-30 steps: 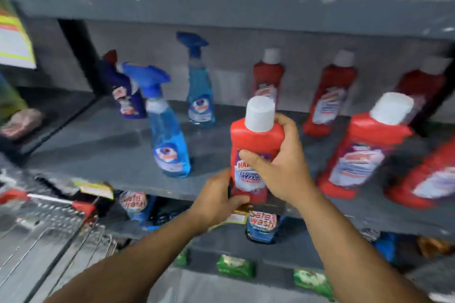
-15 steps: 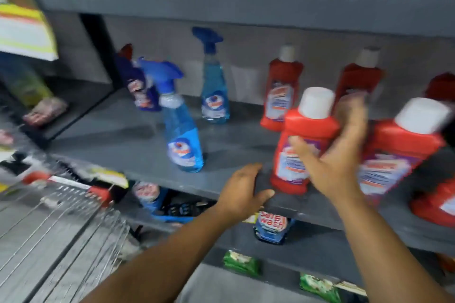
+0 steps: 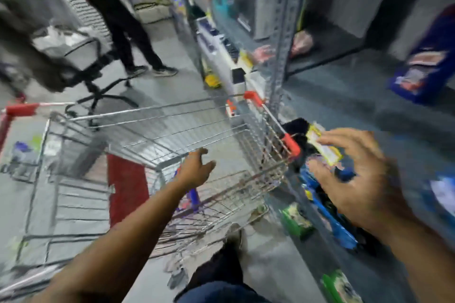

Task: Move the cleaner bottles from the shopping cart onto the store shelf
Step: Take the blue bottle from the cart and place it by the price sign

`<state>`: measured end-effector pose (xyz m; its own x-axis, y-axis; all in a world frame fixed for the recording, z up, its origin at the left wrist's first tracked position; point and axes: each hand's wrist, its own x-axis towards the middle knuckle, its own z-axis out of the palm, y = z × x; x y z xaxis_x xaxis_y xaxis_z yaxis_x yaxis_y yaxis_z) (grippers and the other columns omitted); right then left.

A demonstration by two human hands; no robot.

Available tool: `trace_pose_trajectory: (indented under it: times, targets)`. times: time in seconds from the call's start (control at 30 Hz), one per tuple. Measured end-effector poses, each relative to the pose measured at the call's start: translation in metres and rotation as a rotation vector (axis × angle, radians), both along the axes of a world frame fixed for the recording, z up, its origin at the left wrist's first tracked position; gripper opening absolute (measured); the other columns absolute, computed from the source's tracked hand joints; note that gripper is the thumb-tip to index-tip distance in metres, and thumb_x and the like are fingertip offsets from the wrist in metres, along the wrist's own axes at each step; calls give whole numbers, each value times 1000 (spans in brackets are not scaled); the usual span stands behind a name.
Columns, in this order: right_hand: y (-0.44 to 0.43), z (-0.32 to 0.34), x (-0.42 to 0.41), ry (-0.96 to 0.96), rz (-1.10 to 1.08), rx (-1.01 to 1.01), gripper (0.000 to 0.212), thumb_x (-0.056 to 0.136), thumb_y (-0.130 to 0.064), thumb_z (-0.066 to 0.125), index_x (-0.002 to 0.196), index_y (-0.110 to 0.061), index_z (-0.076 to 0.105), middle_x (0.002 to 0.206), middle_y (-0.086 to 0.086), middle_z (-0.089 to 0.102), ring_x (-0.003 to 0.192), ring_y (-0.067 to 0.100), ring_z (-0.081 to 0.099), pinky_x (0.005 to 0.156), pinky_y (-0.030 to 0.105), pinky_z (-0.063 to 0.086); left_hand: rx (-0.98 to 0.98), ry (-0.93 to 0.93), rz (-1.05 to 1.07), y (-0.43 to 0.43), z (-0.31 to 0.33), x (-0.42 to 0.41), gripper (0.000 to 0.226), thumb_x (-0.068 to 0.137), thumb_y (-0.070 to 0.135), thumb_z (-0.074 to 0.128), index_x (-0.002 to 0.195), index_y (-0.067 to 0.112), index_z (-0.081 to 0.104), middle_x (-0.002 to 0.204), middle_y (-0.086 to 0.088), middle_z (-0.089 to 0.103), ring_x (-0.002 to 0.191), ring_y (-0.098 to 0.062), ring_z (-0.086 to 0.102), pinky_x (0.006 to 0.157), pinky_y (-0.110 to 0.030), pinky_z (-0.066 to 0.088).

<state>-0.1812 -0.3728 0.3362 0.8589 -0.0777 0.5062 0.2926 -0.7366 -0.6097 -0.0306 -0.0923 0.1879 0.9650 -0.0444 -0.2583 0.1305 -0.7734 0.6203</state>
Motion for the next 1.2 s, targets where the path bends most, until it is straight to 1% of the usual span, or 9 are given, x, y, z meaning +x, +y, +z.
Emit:
trace_pose_trajectory:
  times: [0.1, 0.2, 0.33, 0.47, 0.57, 0.67, 0.83, 1.13, 1.2]
  targets:
    - [48, -31, 85, 410, 220, -107, 38, 77, -24, 75, 114, -20, 64, 115, -2, 55, 109, 14, 54, 94, 12, 32, 49, 168, 167, 64, -38, 35, 43, 82, 22, 69, 120, 5, 56, 120, -22, 63, 110, -34, 61, 93, -39, 50]
    - [97, -78, 170, 736, 415, -332, 52, 83, -40, 64, 132, -32, 47, 141, -3, 45, 128, 21, 46, 107, 31, 34, -21, 331, 294, 115, -87, 54, 23, 75, 13, 76, 92, 5, 63, 102, -22, 66, 98, -30, 64, 91, -48, 52]
    - [168, -160, 272, 988, 591, -541, 58, 86, -43, 56, 138, -30, 35, 147, 3, 39, 129, 29, 46, 105, 42, 41, 20, 610, 374, 144, -152, 55, 63, 74, 27, 80, 122, 0, 50, 127, -22, 58, 110, -32, 60, 92, -33, 46]
    - [239, -256, 326, 1119, 712, -658, 52, 85, -32, 58, 133, -17, 42, 140, 14, 46, 127, 34, 48, 103, 45, 44, -203, 761, 539, 141, -207, 32, 46, 71, 15, 82, 109, 9, 55, 107, -4, 66, 92, -18, 67, 72, -21, 52]
    - [279, -321, 338, 1257, 699, -563, 44, 86, -23, 55, 127, -11, 46, 133, 17, 51, 121, 35, 53, 99, 41, 47, -329, 763, 634, 134, -240, 17, 43, 58, 6, 89, 91, 11, 62, 75, 8, 73, 71, -12, 69, 63, -23, 56]
    - [302, -371, 334, 1342, 674, -472, 29, 86, -18, 54, 114, -9, 52, 116, 18, 59, 100, 35, 62, 81, 39, 51, -340, 716, 733, 131, -255, 12, 56, 46, 14, 92, 91, 20, 60, 85, 3, 73, 80, -18, 69, 77, -34, 57]
    - [318, -411, 323, 1427, 597, -300, 35, 86, -31, 63, 114, -11, 58, 114, 14, 48, 98, 33, 60, 91, 41, 50, -275, 630, 798, 131, -271, 10, 63, 43, 21, 92, 97, 23, 60, 92, 2, 71, 81, -15, 68, 69, -28, 55]
    - [291, -372, 326, 1409, 539, 45, 43, 80, -24, 71, 119, -19, 54, 110, 2, 62, 102, 23, 63, 76, 28, 52, -324, 567, 850, 120, -244, 21, 63, 50, 10, 92, 87, 33, 46, 92, 5, 67, 66, 2, 66, 55, -14, 51]
    - [274, -349, 330, 1381, 523, 53, 45, 79, -29, 72, 119, -23, 52, 113, 1, 64, 102, 24, 63, 82, 35, 52, -349, 542, 766, 118, -226, 29, 64, 51, 11, 92, 85, 36, 45, 91, 13, 62, 65, 13, 64, 48, -5, 48]
